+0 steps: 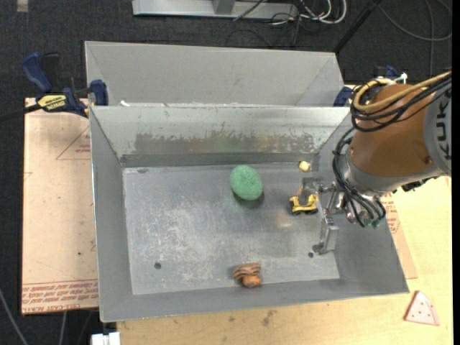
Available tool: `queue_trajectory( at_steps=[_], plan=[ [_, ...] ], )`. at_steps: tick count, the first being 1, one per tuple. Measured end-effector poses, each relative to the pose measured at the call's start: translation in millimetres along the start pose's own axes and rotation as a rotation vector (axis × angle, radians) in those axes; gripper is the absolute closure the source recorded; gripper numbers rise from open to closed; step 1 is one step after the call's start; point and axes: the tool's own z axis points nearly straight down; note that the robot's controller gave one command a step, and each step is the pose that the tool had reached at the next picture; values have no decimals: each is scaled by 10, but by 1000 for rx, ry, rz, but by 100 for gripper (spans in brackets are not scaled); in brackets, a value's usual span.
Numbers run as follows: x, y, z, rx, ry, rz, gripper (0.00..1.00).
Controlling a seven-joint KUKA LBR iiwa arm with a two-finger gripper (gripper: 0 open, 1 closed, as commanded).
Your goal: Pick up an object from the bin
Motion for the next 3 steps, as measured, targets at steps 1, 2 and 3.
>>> queue_trajectory(
  at_steps=[1, 2, 3],
  plan=[
    [-17, 2, -45, 1, -8, -2, 0],
    [-216, -10, 244, 1, -16, 42, 0],
    [-448, -7, 726, -1, -12, 247, 0]
  ],
)
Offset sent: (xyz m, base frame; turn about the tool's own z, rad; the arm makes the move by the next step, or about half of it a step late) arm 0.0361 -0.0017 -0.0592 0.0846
